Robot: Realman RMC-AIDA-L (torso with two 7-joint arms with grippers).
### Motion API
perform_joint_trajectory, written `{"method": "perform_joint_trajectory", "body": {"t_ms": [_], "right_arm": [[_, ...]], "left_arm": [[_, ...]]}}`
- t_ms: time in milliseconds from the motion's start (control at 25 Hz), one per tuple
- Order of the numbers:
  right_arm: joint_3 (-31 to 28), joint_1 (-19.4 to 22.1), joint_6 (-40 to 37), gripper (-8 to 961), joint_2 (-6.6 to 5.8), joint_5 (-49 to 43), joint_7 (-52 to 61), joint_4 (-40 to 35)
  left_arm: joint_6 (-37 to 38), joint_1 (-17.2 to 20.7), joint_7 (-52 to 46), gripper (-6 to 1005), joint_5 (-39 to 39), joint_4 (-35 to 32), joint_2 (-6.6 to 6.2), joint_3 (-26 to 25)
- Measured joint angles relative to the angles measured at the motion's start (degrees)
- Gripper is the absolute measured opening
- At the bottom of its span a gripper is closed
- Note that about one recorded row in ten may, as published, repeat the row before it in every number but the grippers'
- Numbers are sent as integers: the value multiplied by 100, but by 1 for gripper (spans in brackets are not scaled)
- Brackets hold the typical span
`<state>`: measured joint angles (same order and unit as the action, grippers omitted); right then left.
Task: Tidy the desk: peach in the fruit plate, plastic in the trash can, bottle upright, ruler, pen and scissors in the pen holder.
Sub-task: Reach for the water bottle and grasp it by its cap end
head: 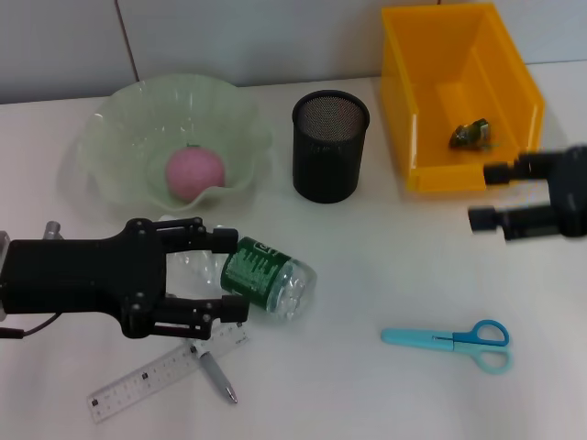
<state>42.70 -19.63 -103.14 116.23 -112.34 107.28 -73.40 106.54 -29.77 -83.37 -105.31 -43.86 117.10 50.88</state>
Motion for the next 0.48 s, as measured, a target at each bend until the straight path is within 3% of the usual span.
{"method": "perform_joint_trajectory", "body": {"t_ms": [240, 480], "right_arm": [[15, -20, -307, 804, -226, -261, -542, 977], [26, -209, -308, 804, -280, -493, -606, 1288]], "left_arm": [[-138, -14, -4, 838, -9, 4, -3, -13], [-219, -6, -150, 838, -12, 18, -25, -147]]}}
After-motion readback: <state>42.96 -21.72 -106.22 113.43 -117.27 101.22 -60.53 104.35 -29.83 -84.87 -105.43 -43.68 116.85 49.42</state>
